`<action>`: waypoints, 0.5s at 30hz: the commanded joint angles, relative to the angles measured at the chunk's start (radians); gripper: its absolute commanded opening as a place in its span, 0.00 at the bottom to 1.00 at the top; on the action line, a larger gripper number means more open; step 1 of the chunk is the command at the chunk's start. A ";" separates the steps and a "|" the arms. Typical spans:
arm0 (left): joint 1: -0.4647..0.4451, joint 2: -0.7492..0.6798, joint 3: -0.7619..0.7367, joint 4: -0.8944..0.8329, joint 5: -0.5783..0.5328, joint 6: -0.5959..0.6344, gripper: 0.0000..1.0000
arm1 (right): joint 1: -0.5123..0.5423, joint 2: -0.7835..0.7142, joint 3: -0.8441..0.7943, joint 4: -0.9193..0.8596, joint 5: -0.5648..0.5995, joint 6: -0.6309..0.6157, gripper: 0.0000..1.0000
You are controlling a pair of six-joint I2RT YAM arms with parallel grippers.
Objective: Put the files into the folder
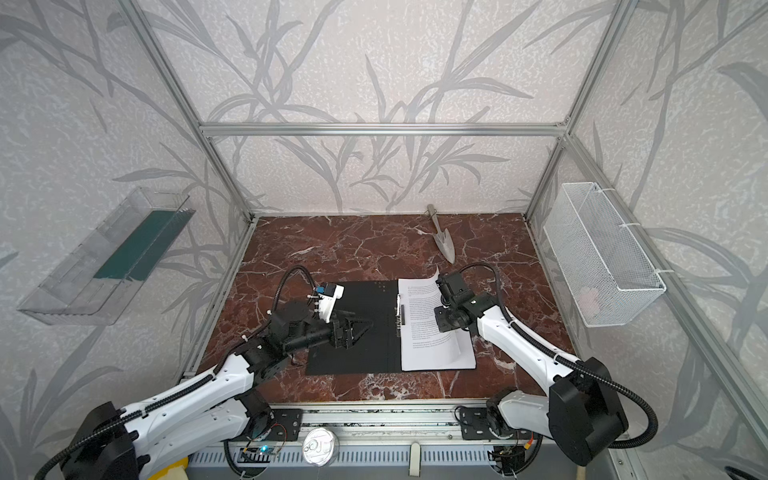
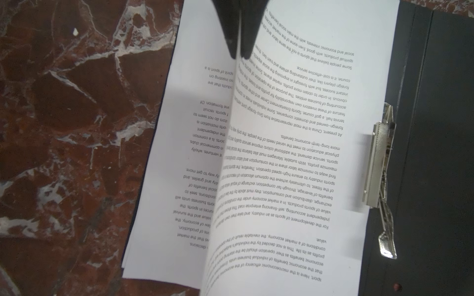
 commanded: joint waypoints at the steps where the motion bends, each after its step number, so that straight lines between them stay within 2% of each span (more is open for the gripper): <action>1: -0.006 0.002 0.033 0.002 -0.013 0.020 0.99 | 0.006 -0.019 -0.011 0.008 -0.020 0.025 0.02; 10: -0.008 0.002 0.033 0.001 -0.010 0.019 0.99 | 0.006 -0.016 -0.020 0.032 -0.040 0.045 0.04; 15: -0.008 0.002 0.035 0.002 -0.011 0.020 0.99 | 0.006 -0.018 -0.024 0.037 -0.045 0.050 0.13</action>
